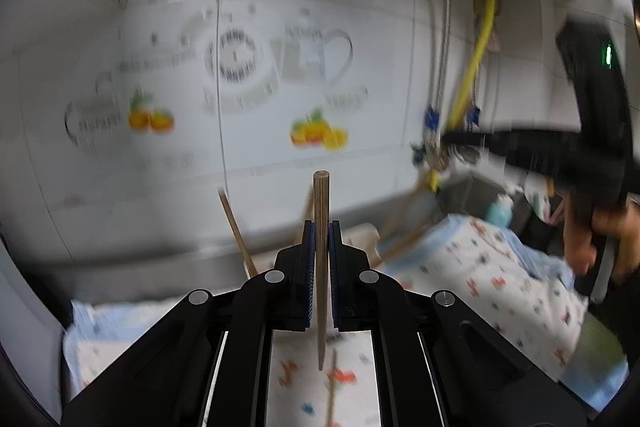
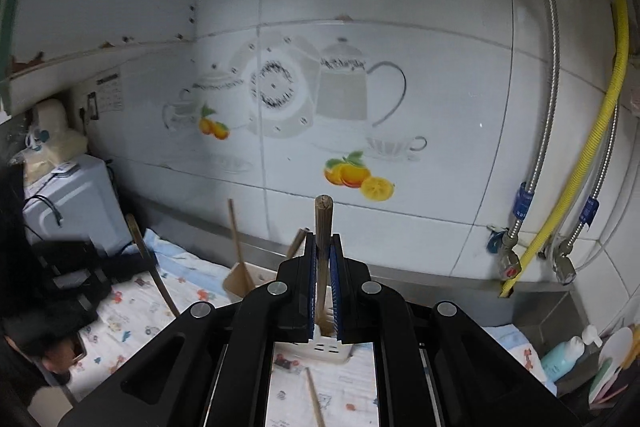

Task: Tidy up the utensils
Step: 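Lift the right tool's chopstick over the holder while the left tool carries its own, then drop both chopsticks into the cream holder and open both tools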

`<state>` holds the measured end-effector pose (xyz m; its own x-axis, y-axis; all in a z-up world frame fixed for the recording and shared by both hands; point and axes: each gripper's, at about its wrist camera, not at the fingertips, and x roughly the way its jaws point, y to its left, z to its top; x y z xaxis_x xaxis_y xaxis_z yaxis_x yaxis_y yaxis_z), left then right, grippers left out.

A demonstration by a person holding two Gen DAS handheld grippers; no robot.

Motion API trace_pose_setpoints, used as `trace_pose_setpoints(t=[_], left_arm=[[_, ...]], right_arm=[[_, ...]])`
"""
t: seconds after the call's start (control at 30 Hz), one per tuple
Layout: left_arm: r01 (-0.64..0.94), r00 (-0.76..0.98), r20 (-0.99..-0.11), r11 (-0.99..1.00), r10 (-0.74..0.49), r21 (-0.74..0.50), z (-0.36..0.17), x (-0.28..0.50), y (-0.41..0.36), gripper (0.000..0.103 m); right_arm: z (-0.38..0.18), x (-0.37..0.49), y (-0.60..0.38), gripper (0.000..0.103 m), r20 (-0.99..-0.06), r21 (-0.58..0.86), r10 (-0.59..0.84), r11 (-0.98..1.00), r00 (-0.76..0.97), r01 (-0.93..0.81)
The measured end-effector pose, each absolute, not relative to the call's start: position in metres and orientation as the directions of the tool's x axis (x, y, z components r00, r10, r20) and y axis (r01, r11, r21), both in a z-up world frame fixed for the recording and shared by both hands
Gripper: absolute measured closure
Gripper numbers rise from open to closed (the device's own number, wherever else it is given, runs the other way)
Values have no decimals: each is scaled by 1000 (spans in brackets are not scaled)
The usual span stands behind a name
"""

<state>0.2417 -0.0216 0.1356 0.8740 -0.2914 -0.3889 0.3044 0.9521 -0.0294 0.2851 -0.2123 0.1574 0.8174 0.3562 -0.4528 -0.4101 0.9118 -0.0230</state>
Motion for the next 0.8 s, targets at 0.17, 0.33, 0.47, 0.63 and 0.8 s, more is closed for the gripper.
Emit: trace_pose_setpoints(t=[0.17,0.33,0.47,0.63,0.8], left_arm=[[262,916,-316,965,-249,1,170,265,-20,98],[214,938,-278,977,-205,2,180,289,-18,98],[193,935,-299,981,-189,-15,173,307,-16,97],[165,919,-356,985,-168,-40,149,325,-13,97],[155,900,-403,986,-166,-59,131,336,-9,97]], right_arm=[[138,305,-212,97,-489,-25,333,918,806,-395],[119,320,-211,97,-519,-24,325,919,790,-394],[110,325,-211,96,-534,-23,325,917,781,-397],[104,328,-211,96,-544,-17,329,915,772,-402],[100,331,-211,96,-550,-7,332,916,766,-402]])
